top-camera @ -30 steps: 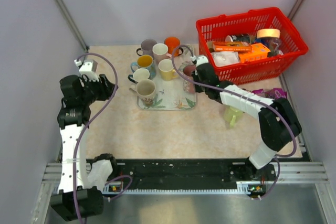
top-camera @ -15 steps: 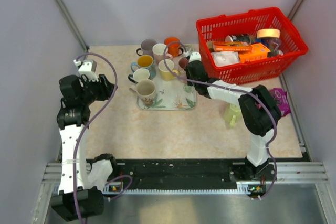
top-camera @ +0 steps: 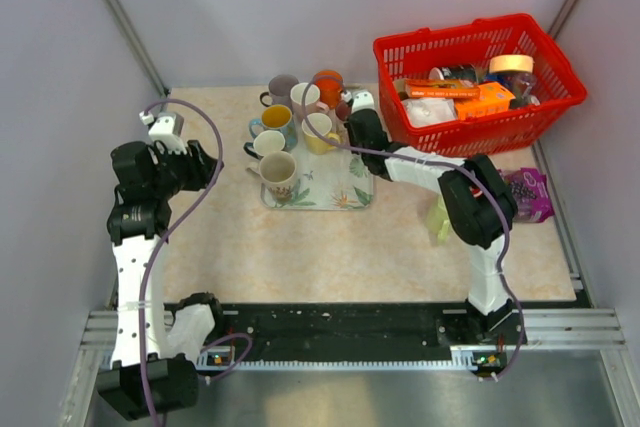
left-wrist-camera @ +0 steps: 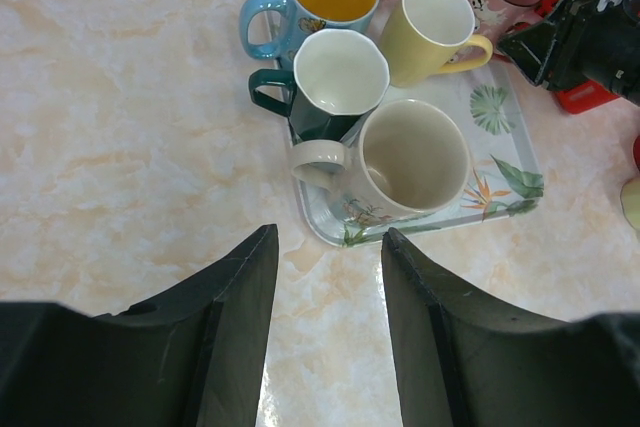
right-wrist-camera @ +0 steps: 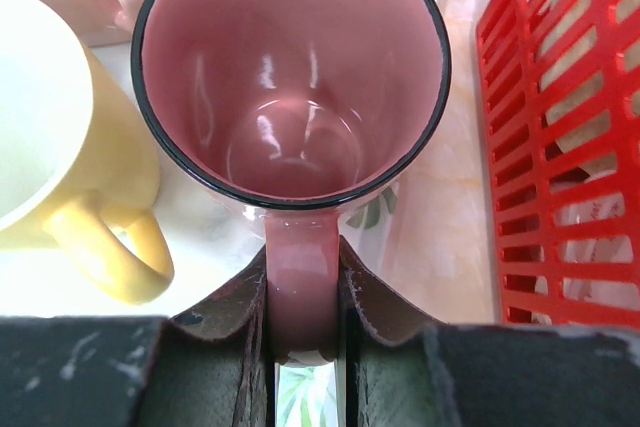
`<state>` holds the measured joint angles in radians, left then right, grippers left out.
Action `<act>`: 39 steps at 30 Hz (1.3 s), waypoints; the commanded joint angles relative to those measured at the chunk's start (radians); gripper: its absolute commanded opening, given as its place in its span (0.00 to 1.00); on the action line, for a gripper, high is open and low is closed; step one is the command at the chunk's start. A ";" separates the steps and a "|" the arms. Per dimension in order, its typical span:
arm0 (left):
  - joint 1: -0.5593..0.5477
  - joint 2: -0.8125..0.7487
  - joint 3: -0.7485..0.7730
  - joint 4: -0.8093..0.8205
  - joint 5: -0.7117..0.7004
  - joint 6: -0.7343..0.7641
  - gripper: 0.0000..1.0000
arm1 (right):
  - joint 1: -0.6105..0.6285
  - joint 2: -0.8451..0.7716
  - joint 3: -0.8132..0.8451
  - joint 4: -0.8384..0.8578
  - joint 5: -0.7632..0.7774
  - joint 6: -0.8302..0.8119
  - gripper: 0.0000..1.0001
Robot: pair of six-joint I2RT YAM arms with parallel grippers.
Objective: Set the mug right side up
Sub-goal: Pick up the cup from the tray, then turn over the cup at the center of the board.
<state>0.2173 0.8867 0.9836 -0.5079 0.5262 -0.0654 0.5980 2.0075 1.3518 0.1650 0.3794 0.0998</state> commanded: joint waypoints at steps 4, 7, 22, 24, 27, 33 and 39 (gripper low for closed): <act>0.008 -0.003 0.043 0.034 0.021 -0.010 0.51 | -0.006 -0.015 0.060 0.010 -0.040 -0.009 0.40; 0.010 -0.006 0.041 0.042 0.024 -0.011 0.51 | -0.006 -0.064 0.040 -0.037 -0.036 0.020 0.52; 0.010 0.032 0.026 0.086 0.052 -0.042 0.51 | -0.010 -0.653 -0.368 -0.381 -0.283 -0.132 0.66; 0.008 0.044 0.033 0.088 0.054 -0.042 0.51 | -0.026 -0.731 -0.411 -0.458 -0.246 -0.144 0.67; 0.008 0.066 0.047 0.085 0.055 -0.037 0.51 | -0.095 -0.858 -0.451 -0.582 -0.223 -0.141 0.68; 0.008 0.103 0.061 0.086 0.057 -0.045 0.51 | -0.314 -0.967 -0.439 -0.789 -0.274 -0.110 0.74; 0.008 0.130 0.078 0.069 0.063 -0.034 0.51 | -0.385 -0.981 -0.476 -0.834 -0.255 -0.063 0.91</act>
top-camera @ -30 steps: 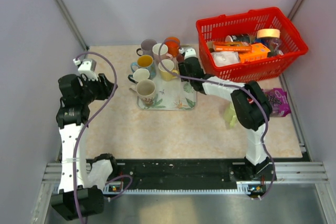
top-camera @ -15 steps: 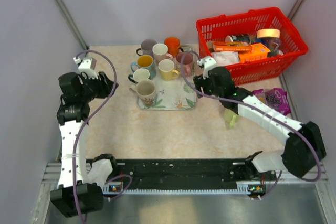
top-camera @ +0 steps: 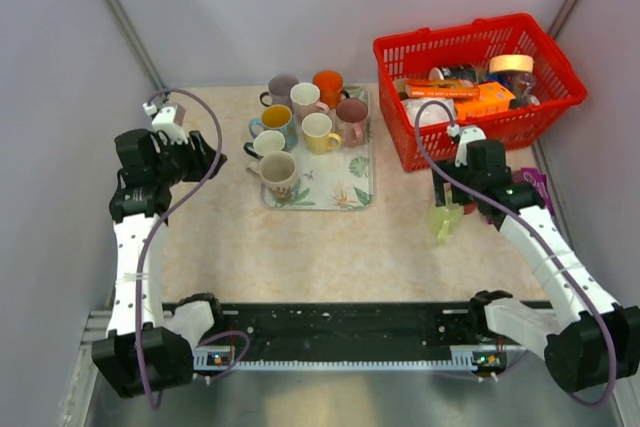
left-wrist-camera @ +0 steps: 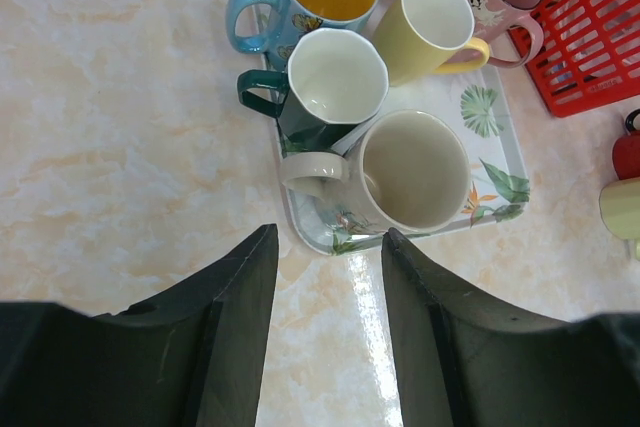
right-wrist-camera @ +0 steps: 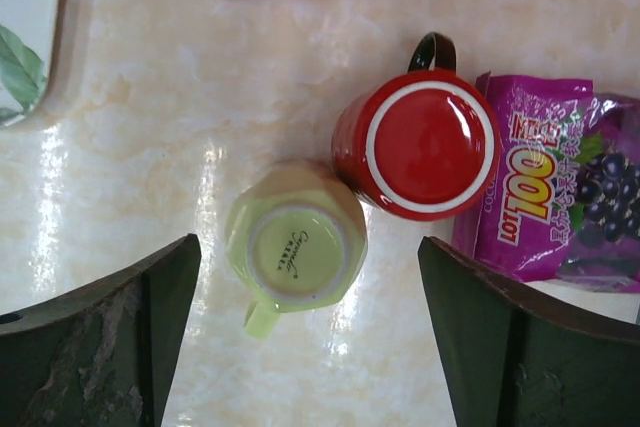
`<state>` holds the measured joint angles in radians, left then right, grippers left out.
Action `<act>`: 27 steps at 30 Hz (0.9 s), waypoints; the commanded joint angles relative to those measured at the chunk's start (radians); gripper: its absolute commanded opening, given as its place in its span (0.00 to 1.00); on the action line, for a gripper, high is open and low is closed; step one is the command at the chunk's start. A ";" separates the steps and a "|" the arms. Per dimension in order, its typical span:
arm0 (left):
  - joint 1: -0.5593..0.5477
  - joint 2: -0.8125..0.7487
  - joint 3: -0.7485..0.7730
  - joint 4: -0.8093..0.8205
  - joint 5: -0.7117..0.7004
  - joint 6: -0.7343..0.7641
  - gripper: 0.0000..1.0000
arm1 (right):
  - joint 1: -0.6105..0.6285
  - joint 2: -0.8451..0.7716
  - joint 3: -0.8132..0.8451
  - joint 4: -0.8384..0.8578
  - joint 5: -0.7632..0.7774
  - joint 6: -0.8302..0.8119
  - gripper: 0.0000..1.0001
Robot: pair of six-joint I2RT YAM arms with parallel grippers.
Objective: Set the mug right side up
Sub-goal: Turn over the cup at the center of the board.
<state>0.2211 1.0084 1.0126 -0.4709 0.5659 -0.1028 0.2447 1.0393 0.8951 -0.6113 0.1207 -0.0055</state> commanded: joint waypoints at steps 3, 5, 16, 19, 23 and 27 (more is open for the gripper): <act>0.004 0.013 0.055 0.031 0.023 0.002 0.51 | -0.051 0.024 -0.036 -0.045 -0.026 0.062 0.93; 0.004 0.019 0.063 0.028 0.029 -0.002 0.51 | -0.051 0.077 -0.032 -0.035 -0.059 0.076 0.93; 0.004 0.007 0.052 0.046 0.028 -0.009 0.52 | 0.014 0.235 0.008 -0.034 -0.311 0.055 0.71; 0.006 0.001 0.050 0.046 0.029 -0.009 0.51 | 0.094 0.261 -0.001 -0.015 -0.378 0.032 0.68; 0.004 -0.007 0.057 0.034 0.028 0.003 0.52 | 0.226 0.284 -0.001 0.016 -0.441 0.012 0.67; 0.004 -0.021 0.069 0.018 0.025 0.028 0.52 | 0.353 0.323 0.027 0.042 -0.486 -0.108 0.67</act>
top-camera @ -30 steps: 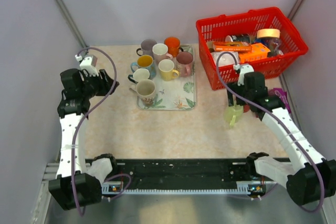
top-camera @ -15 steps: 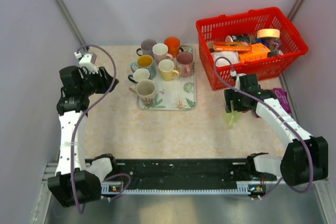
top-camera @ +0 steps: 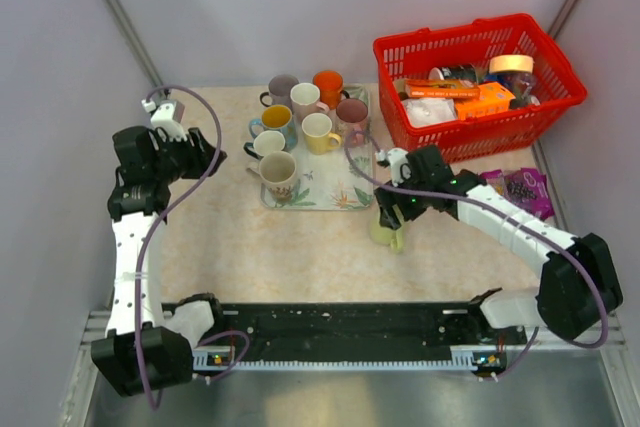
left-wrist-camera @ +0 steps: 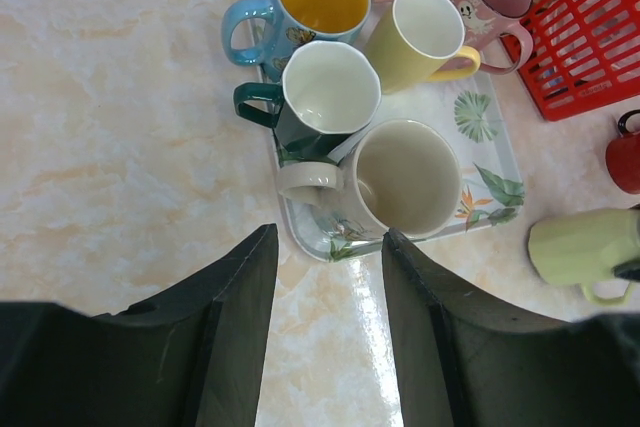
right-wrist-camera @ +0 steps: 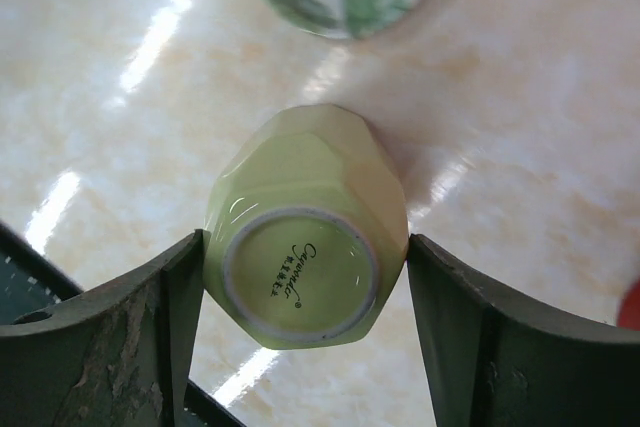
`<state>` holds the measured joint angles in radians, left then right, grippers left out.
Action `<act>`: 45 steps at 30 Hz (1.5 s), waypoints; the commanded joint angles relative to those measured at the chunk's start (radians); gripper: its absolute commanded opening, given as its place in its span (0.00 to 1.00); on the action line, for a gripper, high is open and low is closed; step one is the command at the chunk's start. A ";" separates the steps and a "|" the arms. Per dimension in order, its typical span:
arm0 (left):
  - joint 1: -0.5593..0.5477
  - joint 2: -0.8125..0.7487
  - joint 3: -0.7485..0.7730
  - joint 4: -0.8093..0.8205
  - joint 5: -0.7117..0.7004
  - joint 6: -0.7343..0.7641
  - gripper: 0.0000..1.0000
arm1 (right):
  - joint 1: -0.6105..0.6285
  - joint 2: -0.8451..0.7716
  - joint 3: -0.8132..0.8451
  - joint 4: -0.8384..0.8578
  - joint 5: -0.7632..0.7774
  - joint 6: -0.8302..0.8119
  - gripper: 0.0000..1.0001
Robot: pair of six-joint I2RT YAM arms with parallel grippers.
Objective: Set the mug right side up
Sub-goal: Turn over the cup at the center of the board.
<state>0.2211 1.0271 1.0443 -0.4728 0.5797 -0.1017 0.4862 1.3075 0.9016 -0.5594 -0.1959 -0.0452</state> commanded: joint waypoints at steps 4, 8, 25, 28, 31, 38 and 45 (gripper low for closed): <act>0.004 -0.055 0.036 0.016 0.002 0.042 0.52 | 0.202 0.137 0.060 0.036 -0.212 -0.185 0.67; 0.003 -0.076 0.031 0.005 0.000 0.054 0.52 | 0.253 0.251 0.170 0.076 -0.261 -0.356 0.66; 0.004 -0.091 0.088 -0.073 -0.014 0.109 0.59 | 0.273 0.237 0.237 0.023 -0.297 -0.513 0.99; 0.003 -0.090 0.092 -0.089 -0.024 0.112 0.61 | 0.267 0.188 0.180 0.001 -0.266 -0.512 0.99; 0.004 -0.087 0.091 -0.093 -0.026 0.120 0.62 | 0.253 0.165 0.119 -0.008 -0.264 -0.499 0.99; 0.003 -0.075 0.097 -0.081 -0.009 0.105 0.61 | 0.242 0.191 0.086 0.139 -0.151 -0.303 0.86; 0.003 -0.082 0.097 -0.078 -0.006 0.105 0.60 | 0.246 0.268 0.100 0.211 -0.137 -0.252 0.67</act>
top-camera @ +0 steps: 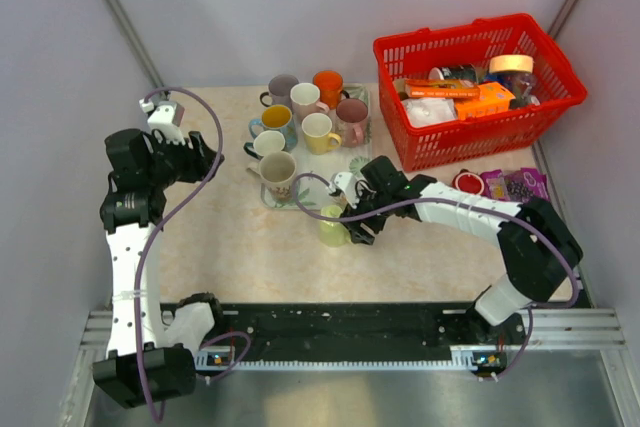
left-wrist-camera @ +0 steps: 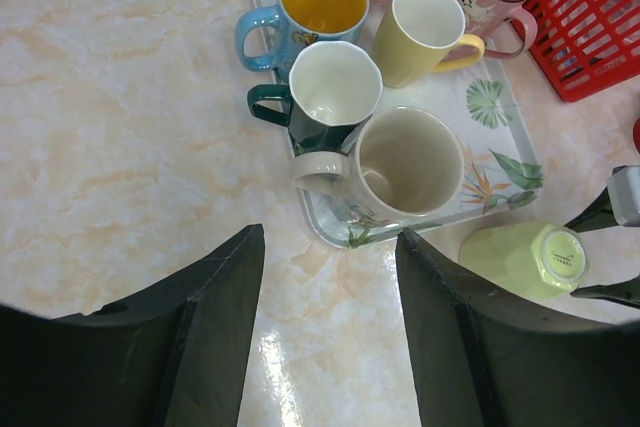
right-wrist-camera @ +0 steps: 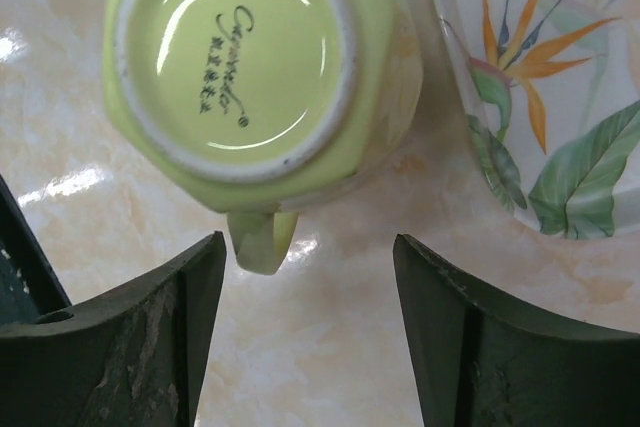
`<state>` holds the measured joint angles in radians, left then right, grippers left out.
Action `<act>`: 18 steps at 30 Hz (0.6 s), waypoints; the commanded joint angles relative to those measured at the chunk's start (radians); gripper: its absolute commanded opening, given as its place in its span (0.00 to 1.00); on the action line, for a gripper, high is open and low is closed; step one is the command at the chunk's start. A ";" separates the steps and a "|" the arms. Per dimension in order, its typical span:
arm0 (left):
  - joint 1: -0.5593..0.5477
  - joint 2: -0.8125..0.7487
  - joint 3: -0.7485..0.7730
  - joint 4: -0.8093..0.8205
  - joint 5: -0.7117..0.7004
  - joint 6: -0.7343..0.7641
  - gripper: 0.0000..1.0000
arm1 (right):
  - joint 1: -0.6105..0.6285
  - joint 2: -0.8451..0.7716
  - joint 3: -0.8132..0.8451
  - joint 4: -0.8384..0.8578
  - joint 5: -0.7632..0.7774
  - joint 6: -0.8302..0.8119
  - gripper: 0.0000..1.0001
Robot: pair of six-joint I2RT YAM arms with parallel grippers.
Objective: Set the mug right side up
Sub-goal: Turn over the cup at the center of the board.
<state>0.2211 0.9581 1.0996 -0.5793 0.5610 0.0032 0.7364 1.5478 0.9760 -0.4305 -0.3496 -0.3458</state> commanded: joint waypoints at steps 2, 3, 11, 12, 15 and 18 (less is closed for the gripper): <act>0.004 -0.021 0.040 0.024 0.014 0.000 0.61 | -0.002 0.035 0.021 0.085 0.011 0.042 0.64; 0.004 -0.021 0.037 0.024 0.014 -0.002 0.61 | 0.003 0.038 0.017 0.090 0.012 0.039 0.62; 0.004 -0.030 0.022 0.024 0.020 0.009 0.61 | 0.020 0.087 -0.048 0.141 0.055 0.010 0.51; 0.004 -0.032 0.020 0.024 0.022 0.014 0.60 | 0.023 0.092 -0.048 0.144 0.051 0.001 0.45; 0.004 -0.028 0.023 0.022 0.023 0.027 0.60 | 0.023 0.095 -0.046 0.141 0.044 -0.012 0.31; 0.003 -0.024 0.022 0.022 0.031 0.043 0.61 | 0.023 0.078 -0.019 0.102 0.028 -0.048 0.00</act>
<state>0.2211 0.9463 1.1000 -0.5823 0.5652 0.0143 0.7513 1.6409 0.9237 -0.3290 -0.3054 -0.3561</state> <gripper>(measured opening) 0.605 0.162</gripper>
